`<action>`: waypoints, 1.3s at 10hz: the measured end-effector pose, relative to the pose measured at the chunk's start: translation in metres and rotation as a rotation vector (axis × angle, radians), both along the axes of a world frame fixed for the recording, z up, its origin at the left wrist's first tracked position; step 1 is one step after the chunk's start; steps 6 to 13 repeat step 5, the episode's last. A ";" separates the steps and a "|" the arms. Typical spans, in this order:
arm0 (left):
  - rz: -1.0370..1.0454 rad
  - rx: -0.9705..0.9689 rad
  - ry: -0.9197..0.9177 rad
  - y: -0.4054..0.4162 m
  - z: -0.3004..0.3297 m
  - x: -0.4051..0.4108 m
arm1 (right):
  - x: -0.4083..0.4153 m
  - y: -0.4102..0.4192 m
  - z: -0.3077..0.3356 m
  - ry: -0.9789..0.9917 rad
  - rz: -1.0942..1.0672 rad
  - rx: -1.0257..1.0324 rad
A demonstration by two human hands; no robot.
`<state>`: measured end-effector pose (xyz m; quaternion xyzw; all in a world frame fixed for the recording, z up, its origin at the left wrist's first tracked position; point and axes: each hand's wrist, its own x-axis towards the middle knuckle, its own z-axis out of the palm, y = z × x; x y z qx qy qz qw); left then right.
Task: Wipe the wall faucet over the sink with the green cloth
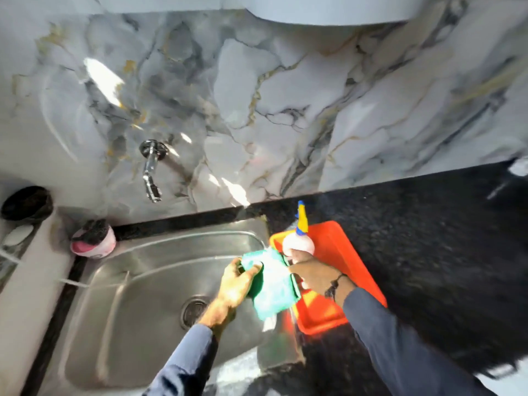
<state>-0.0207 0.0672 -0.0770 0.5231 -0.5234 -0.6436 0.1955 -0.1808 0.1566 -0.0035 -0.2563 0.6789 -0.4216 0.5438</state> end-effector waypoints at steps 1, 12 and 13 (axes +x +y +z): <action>-0.185 -0.001 -0.085 0.028 -0.018 -0.039 | -0.046 0.024 -0.069 0.036 -0.093 0.124; -0.621 -0.507 -0.647 0.058 -0.076 -0.138 | -0.111 0.063 -0.151 0.586 0.070 0.335; -0.621 -0.507 -0.647 0.058 -0.076 -0.138 | -0.111 0.063 -0.151 0.586 0.070 0.335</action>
